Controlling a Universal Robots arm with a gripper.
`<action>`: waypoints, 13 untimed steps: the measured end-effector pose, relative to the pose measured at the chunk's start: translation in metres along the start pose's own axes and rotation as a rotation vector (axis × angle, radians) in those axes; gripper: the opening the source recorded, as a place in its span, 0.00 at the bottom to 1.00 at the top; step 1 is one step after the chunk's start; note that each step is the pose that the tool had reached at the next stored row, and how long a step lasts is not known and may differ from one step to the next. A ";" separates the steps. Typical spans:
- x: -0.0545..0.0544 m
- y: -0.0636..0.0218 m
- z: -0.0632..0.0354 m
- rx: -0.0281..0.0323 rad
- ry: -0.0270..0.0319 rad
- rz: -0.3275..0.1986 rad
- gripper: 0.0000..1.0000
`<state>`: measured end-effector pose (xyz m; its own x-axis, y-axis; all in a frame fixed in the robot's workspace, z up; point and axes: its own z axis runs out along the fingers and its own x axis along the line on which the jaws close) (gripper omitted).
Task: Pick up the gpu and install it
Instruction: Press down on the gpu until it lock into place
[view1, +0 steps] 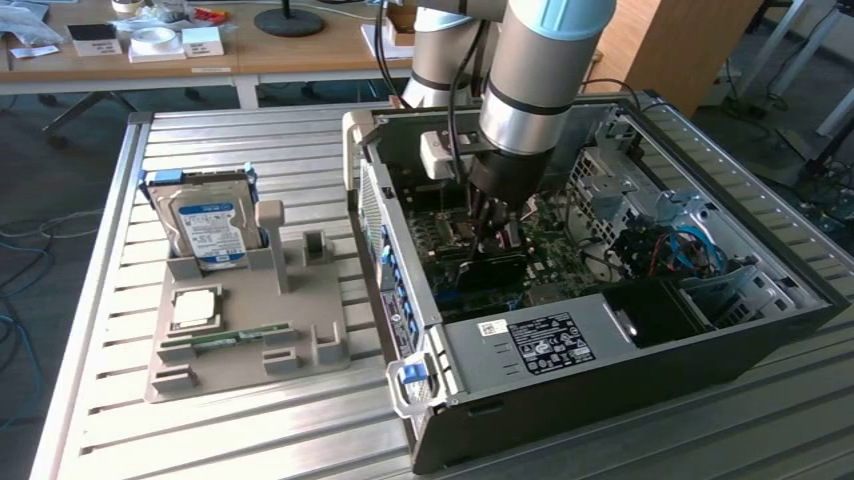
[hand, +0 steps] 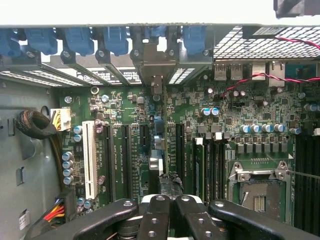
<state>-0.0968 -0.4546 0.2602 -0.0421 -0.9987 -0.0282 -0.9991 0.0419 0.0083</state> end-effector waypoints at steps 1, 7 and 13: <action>0.000 0.0000 0.0000 0.0000 0.0000 0.000 0.11; 0.000 0.0000 0.0000 0.0000 0.0000 0.000 0.11; 0.000 0.0000 -0.0004 0.0002 -0.0005 0.000 0.11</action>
<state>-0.0968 -0.4546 0.2606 -0.0422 -0.9987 -0.0286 -0.9991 0.0420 0.0081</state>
